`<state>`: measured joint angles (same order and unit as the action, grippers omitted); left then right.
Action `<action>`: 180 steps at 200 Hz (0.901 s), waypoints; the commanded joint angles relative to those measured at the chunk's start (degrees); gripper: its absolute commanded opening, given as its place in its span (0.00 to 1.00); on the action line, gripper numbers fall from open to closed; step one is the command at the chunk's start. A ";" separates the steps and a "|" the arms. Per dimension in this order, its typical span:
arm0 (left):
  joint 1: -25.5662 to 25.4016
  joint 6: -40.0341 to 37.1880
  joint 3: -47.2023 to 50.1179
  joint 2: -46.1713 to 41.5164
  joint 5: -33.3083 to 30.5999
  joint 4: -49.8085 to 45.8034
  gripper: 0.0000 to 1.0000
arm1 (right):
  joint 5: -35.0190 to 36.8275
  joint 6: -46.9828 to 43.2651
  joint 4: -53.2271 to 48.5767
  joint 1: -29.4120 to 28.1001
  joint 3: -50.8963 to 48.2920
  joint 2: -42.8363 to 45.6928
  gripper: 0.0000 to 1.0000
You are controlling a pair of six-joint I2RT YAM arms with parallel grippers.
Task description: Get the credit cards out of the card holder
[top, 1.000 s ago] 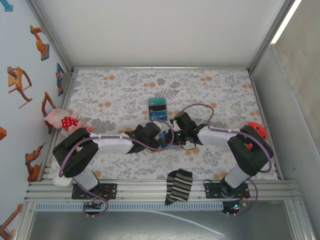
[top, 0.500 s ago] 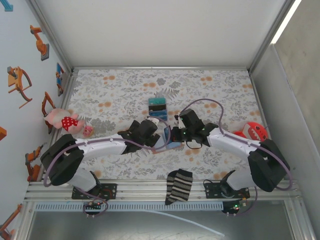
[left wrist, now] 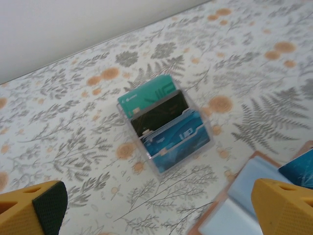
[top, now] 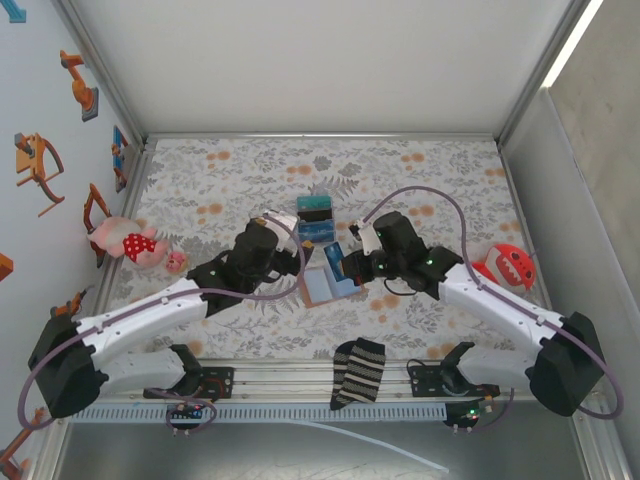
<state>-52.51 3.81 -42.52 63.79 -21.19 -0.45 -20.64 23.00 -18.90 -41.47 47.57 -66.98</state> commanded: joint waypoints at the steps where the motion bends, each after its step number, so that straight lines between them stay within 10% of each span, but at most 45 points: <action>1: 2.99 -1.48 0.97 -3.06 15.28 1.57 0.97 | -4.90 -6.88 -2.18 -0.54 2.80 1.15 0.00; 114: 5.65 -10.08 -6.36 2.06 44.00 -8.03 0.87 | -14.03 -18.55 -10.41 -0.69 8.06 -1.12 0.00; 180: 5.88 -14.75 -9.40 6.52 56.24 -11.51 0.60 | -17.84 -22.10 -12.74 -0.71 8.46 0.11 0.00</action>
<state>-47.09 -7.75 -49.89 69.23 27.55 -9.54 -35.27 3.57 -30.13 -41.85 53.95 -67.85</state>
